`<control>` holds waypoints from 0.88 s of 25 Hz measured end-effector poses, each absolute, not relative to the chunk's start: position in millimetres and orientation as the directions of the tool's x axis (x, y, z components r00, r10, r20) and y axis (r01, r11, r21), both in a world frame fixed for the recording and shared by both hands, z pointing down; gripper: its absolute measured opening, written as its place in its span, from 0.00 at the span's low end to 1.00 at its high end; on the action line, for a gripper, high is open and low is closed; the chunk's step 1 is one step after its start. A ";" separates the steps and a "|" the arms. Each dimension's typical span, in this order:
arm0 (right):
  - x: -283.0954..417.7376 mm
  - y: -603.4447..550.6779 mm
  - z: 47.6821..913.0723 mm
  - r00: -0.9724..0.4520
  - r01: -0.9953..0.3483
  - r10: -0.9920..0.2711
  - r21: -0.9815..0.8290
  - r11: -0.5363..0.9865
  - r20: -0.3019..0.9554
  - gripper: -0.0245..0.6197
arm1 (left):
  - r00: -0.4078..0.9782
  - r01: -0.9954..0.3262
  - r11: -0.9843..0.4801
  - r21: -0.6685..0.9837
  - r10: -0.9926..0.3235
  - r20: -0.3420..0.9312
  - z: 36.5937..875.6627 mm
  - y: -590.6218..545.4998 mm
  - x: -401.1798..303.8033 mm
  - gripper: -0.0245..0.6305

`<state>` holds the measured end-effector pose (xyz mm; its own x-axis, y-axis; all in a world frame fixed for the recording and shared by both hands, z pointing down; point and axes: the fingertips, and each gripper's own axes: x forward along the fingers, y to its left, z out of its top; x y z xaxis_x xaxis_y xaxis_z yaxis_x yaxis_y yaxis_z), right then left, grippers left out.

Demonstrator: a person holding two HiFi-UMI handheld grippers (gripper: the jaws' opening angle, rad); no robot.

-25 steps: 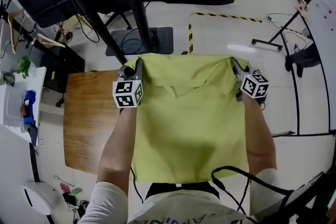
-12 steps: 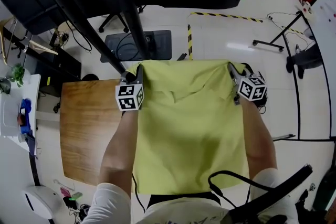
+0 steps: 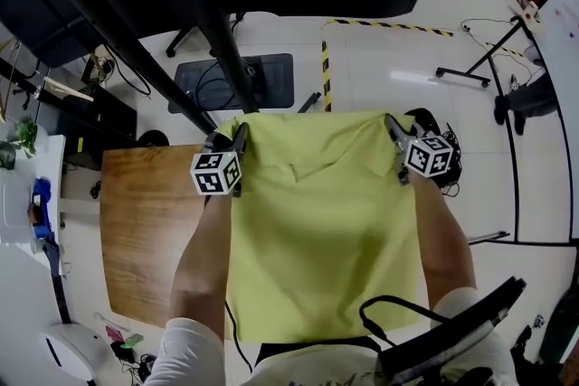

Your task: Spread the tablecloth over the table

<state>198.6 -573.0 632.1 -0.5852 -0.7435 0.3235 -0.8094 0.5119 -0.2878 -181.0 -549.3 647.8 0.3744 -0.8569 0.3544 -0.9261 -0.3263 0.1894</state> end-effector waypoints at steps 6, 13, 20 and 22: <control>201.6 -560.5 663.5 -0.583 -0.811 -0.693 -0.248 0.530 0.424 0.47 | 0.370 -0.924 -0.283 0.257 -0.830 0.418 673.1 -533.4 -193.1 0.56; 247.6 -560.8 660.8 -0.420 -0.908 -0.789 -0.217 0.360 0.449 0.50 | 0.325 -0.942 -0.243 0.232 -0.835 0.444 680.2 -516.4 -211.8 0.55; 235.4 -537.8 646.2 -0.456 -0.887 -0.770 -0.152 0.437 0.446 0.50 | 0.367 -0.930 -0.336 0.149 -0.832 0.415 663.5 -507.5 -185.8 0.46; 226.3 -528.9 642.9 -0.484 -0.868 -0.753 -0.138 0.477 0.445 0.42 | 0.376 -0.926 -0.349 0.142 -0.835 0.401 655.6 -504.1 -179.0 0.43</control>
<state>226.3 -528.9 642.9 -0.4842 -0.7532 0.4453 -0.8682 0.4765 -0.1382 -179.0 -504.1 655.6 0.3763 -0.8351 0.4012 -0.9262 -0.3493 0.1418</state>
